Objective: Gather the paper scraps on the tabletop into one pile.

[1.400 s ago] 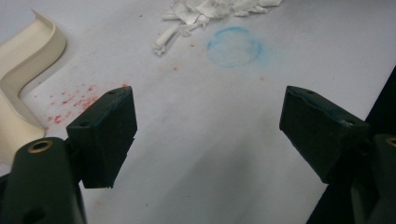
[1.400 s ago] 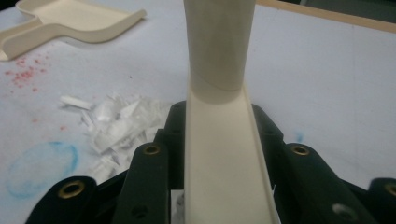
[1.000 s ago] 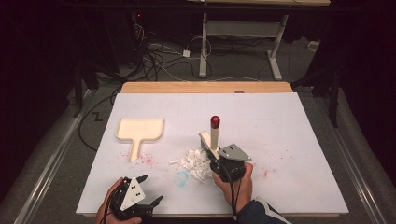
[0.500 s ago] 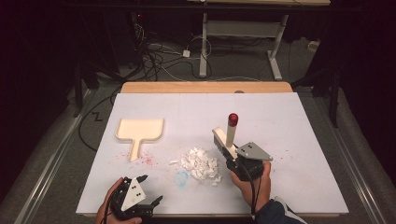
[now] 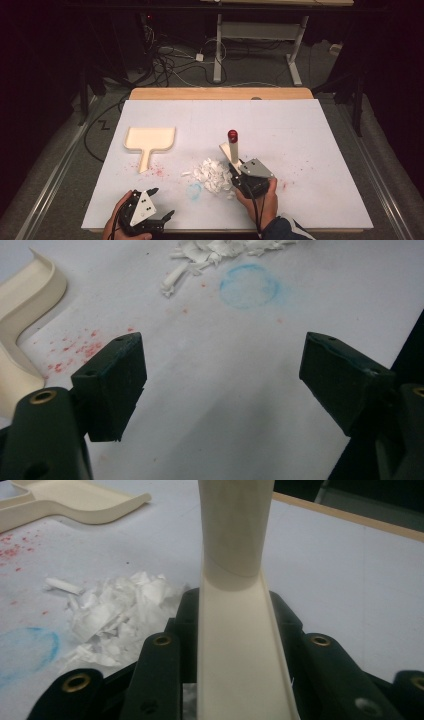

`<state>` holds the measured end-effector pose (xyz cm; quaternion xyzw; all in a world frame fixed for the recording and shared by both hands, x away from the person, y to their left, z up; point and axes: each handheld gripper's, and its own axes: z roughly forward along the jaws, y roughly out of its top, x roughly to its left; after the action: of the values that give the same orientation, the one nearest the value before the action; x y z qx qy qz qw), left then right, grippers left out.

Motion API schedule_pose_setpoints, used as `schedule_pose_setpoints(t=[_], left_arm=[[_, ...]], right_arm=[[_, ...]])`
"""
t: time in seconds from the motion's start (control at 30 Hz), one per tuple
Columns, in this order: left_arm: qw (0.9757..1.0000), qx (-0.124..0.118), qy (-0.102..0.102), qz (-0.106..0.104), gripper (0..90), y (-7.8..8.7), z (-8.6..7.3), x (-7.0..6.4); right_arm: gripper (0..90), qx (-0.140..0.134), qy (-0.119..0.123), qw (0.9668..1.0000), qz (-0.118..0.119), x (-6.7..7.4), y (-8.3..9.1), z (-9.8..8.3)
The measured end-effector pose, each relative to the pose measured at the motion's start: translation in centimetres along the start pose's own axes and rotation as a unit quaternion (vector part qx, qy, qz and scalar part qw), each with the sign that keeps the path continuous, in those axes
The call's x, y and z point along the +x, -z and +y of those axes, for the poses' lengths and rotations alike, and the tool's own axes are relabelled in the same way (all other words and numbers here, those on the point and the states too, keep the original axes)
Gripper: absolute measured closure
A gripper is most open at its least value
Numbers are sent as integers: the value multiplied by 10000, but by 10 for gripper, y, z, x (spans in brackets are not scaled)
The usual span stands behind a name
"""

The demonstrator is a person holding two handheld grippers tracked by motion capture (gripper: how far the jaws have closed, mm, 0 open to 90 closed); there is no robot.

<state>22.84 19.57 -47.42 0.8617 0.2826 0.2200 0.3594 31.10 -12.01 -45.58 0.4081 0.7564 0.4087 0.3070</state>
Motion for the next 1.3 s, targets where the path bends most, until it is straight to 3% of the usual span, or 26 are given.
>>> schedule_pose_setpoints(t=[0.13, 0.27, 0.4, 0.57, 0.67, 0.8, 0.97, 1.0, 1.07, 1.1, 1.17, 1.3], left_arm=[[10000, 10, 5, -12, 181, -1, 0, 0], [10000, 16, -65, -7, 181, -2, 1, 0], [10000, 38, -20, -47, 181, -2, 1, -1], [10000, 33, -24, -57, 181, -2, 0, 0], [10000, 18, -15, -52, 181, -1, 0, 0], [10000, 23, -16, -62, 181, -1, 0, 0], [10000, 60, -32, -63, 181, -2, 0, -1], [10000, 70, -38, -59, 181, -2, 1, -1], [10000, 66, -36, -51, 181, -2, 1, -1], [10000, 66, -35, -47, 181, -2, 1, -1], [10000, 56, -75, -8, 181, -2, 1, -1], [9999, 82, -66, -28, 181, -2, 1, -2]], right_arm=[[677, -53, 45, 10000, 54, 12, -3, 3], [680, -113, -111, 9996, 244, 23, -6, 9], [679, -147, 60, 9996, 249, 38, -13, 13], [680, -181, -24, 9990, 408, 43, -17, 18], [679, -199, 114, 9990, 378, 42, -16, 21], [679, -232, -10, 9991, 360, 24, -11, 25], [679, -296, -57, 9983, 492, -9, 5, 26], [680, -319, -115, 9975, 619, -16, 9, 25], [679, -322, 3, 9963, 800, -28, 19, 25], [679, -321, 91, 9944, 999, -35, 25, 24], [679, -287, 234, 9923, 1180, -46, 37, 22], [680, -151, 278, 9857, 1654, -61, 61, 16]])
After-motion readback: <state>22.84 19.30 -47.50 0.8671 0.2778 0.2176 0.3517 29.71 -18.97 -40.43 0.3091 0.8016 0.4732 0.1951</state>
